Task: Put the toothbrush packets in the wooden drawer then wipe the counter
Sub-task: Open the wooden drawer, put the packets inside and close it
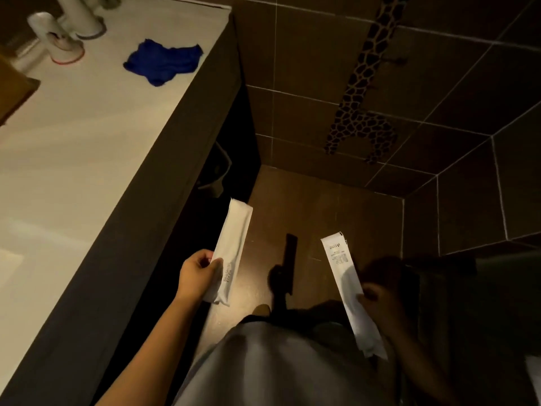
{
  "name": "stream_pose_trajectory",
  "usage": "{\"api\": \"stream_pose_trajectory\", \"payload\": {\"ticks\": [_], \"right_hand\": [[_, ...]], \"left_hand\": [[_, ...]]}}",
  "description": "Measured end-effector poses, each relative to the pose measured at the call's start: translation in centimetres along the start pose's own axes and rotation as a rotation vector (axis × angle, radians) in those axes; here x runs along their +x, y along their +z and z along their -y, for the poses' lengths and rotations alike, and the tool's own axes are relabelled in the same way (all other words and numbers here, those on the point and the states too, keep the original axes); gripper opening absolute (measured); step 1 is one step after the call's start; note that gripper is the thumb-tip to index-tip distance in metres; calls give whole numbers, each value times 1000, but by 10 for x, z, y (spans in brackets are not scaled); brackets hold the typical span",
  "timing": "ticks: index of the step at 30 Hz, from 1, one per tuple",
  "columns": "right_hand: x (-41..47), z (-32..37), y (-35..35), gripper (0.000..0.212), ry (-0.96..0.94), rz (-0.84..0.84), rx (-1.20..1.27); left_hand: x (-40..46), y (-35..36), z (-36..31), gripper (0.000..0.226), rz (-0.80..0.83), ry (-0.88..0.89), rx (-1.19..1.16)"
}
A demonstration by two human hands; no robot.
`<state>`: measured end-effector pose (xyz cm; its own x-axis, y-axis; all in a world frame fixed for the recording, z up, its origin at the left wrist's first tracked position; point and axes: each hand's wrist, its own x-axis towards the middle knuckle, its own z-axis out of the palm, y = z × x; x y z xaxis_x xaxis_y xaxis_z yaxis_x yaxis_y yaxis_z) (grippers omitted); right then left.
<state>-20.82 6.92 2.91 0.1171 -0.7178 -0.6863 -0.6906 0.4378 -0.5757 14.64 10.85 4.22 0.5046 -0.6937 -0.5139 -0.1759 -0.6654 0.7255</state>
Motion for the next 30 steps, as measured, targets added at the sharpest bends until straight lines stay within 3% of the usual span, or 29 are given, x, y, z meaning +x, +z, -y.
{"api": "stream_pose_trajectory", "payload": {"ticks": [1, 5, 15, 23, 30], "right_hand": [[11, 12, -10, 30, 74, -211, -50], [80, 66, -52, 29, 64, -150, -93], [229, 230, -141, 25, -245, 97, -142], [275, 335, -118, 24, -428, 268, -261], [291, 352, -86, 22, -399, 337, -341]], "left_hand": [[10, 5, -13, 21, -4, 9, -5], [45, 31, -53, 24, -60, -14, -80], [63, 114, -117, 16, -369, -232, -305], [44, 121, -130, 15, -584, -373, -475], [85, 88, -137, 12, -582, -383, -472]]}}
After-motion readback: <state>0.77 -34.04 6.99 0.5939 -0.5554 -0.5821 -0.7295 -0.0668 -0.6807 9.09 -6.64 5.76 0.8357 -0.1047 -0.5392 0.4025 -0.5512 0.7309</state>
